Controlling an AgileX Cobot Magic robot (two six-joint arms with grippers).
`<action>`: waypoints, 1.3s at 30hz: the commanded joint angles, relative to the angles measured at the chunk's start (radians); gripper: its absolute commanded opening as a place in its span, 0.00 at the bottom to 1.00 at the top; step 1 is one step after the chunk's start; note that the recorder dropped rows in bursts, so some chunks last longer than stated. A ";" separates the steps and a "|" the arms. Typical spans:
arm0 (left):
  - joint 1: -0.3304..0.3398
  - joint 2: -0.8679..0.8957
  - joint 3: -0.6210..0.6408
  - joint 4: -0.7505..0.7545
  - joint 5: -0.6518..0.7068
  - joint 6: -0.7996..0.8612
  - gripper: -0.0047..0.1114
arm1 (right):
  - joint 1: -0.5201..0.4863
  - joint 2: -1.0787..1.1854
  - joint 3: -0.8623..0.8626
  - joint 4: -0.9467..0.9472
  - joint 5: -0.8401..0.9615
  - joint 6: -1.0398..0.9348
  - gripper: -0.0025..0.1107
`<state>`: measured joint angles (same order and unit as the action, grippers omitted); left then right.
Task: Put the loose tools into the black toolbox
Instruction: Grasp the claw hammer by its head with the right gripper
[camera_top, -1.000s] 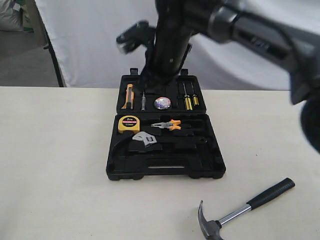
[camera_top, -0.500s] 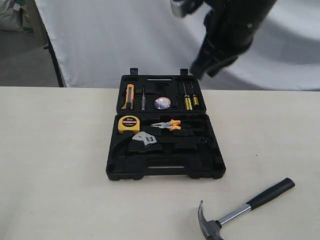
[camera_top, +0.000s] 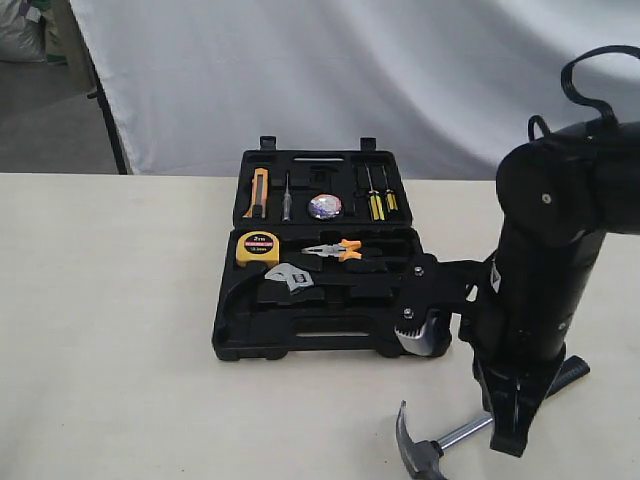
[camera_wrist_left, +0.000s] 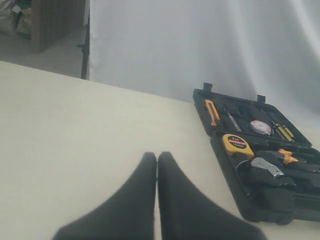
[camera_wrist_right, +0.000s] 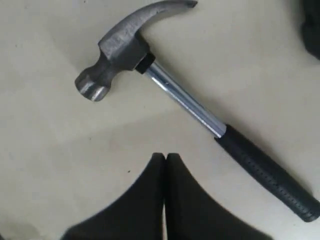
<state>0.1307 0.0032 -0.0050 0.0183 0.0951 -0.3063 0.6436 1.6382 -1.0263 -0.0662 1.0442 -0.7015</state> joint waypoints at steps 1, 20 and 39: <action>0.025 -0.003 -0.003 0.004 -0.007 -0.005 0.05 | 0.001 -0.006 0.016 0.017 -0.065 -0.022 0.12; 0.025 -0.003 -0.003 0.004 -0.007 -0.005 0.05 | 0.024 0.252 0.016 0.066 -0.111 -0.308 0.65; 0.025 -0.003 -0.003 0.004 -0.007 -0.005 0.05 | 0.196 0.228 0.016 -0.015 -0.192 -0.203 0.02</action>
<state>0.1307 0.0032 -0.0050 0.0183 0.0951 -0.3063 0.8341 1.9073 -1.0163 -0.0955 0.8528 -0.9115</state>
